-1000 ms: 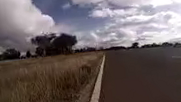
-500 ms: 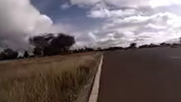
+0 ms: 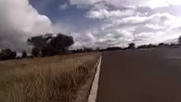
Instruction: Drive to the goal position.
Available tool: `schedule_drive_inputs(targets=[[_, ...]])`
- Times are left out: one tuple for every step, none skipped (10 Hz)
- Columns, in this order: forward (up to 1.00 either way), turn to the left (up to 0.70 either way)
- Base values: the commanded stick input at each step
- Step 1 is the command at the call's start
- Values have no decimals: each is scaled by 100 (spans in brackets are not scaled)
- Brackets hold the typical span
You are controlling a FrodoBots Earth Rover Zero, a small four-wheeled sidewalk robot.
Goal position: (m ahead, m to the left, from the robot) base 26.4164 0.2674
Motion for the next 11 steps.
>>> schedule_drive_inputs(targets=[[0, -10], [0, 0], [0, 0], [0, 0], [0, 0], [74, 0], [84, 0], [83, -30], [84, 0], [83, 0], [82, -2]])
